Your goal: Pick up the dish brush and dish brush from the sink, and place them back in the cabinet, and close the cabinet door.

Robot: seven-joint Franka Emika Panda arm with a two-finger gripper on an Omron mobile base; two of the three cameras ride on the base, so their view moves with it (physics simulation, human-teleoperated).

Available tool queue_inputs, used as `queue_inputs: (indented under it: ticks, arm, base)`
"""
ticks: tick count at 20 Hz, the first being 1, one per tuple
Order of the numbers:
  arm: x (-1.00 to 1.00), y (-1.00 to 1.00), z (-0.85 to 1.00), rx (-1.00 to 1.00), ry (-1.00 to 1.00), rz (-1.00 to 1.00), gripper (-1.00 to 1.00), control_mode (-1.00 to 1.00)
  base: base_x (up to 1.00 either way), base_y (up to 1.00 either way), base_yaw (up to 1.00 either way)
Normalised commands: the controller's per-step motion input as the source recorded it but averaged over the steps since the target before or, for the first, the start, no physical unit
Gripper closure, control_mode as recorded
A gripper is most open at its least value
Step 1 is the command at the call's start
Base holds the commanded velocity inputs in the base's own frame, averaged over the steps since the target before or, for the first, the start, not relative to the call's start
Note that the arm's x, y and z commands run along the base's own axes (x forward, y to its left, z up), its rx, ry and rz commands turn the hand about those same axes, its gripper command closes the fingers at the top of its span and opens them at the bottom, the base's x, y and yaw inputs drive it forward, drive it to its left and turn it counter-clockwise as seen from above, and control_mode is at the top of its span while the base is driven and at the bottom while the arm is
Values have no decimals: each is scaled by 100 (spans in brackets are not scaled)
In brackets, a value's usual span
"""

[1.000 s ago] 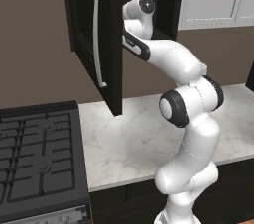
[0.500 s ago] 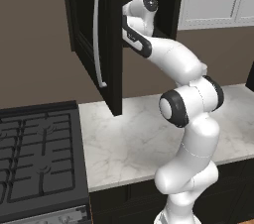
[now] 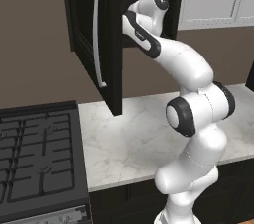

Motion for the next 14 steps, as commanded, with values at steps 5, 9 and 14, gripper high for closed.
queue_inputs:
  ticks: [5,9,14]
  arm:
    - [-68,-7,0,0,-4,0,-100,-100]
    - [-70,-5,0,1,-8,0,-100,-100]
    - [-73,-1,0,2,-10,-2,-100,-100]
  base:
    - [0,0,0]
    - [0,0,0]
    - [0,0,0]
